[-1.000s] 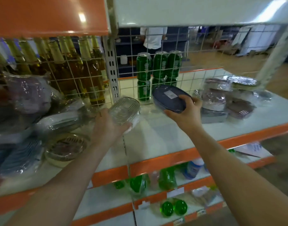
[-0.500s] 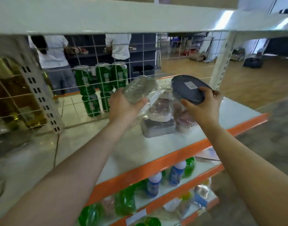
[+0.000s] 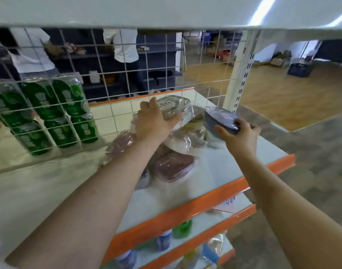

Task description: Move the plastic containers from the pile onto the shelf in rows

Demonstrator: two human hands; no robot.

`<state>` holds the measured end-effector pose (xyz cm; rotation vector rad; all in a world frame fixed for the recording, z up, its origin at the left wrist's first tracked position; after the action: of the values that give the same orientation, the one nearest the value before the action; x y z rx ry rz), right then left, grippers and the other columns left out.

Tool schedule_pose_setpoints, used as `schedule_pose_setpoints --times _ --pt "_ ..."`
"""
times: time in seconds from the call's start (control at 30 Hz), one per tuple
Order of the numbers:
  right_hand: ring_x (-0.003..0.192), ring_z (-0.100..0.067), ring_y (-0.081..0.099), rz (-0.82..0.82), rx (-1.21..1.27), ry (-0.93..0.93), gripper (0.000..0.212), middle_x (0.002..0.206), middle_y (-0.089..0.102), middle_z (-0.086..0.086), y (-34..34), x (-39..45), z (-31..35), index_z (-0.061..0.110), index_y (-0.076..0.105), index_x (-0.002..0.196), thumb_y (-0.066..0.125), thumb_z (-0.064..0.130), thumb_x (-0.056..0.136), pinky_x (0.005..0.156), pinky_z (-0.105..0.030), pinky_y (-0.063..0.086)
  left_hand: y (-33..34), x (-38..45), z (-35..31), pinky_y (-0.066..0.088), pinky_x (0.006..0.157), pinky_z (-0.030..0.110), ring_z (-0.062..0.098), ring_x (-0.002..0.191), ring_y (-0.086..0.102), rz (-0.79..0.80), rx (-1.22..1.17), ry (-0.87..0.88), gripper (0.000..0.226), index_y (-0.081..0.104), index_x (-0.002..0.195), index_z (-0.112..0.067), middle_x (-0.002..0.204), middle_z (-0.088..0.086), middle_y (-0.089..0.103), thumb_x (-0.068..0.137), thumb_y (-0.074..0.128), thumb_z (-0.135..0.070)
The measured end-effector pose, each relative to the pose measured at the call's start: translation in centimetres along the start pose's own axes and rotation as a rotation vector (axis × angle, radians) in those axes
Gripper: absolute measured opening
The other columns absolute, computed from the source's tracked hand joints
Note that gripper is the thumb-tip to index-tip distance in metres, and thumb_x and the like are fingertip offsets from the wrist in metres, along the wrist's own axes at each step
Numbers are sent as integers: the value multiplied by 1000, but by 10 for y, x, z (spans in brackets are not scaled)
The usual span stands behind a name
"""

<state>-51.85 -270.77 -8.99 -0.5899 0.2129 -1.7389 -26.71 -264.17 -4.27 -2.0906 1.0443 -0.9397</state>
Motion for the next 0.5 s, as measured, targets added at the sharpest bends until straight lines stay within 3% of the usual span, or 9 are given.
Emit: schedule_pose_setpoints --times 0.13,0.23,0.3,0.4,0.5 --pt "111 -35 48 44 -24 56 47 136 30 -17 20 22 -23 6 50 123 62 36 89 91 -25 34 32 13 -10 38 100 39 31 129 37 2 3 -26 85 22 146 -11 142 15 29 85 55 -59" --pt "122 -40 42 114 -76 93 51 143 25 -23 41 33 -35 9 45 130 55 40 92 102 -37 36 52 25 -12 40 97 39 31 130 37 16 0 -49 81 22 144 -13 143 15 24 85 56 -56" --pt "132 -40 32 156 -132 31 54 147 23 -25 53 40 -34 12 46 133 55 43 91 110 -41 28 66 35 -12 42 96 42 32 127 41 50 8 -67 78 24 142 -12 143 16 22 86 55 -56" --pt "145 -32 8 251 -236 -53 55 155 14 -21 70 49 -28 19 42 140 50 47 92 117 -35 5 86 47 -12 41 102 47 34 129 41 131 41 -60 78 18 147 -14 148 15 19 90 50 -55" --pt "145 -28 4 260 -208 -42 52 157 14 -16 71 62 -30 21 43 140 49 45 94 118 -34 1 89 56 -17 32 108 47 34 139 27 151 126 -12 81 13 151 -15 156 13 11 91 47 -57"
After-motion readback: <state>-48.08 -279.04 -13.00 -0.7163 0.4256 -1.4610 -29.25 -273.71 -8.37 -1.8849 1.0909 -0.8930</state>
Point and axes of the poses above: each hand's wrist, its own x-axis towards the middle knuckle, its own y-axis out of the palm, z = x × y, the point moved 9 cm from there along x, towards the middle knuckle
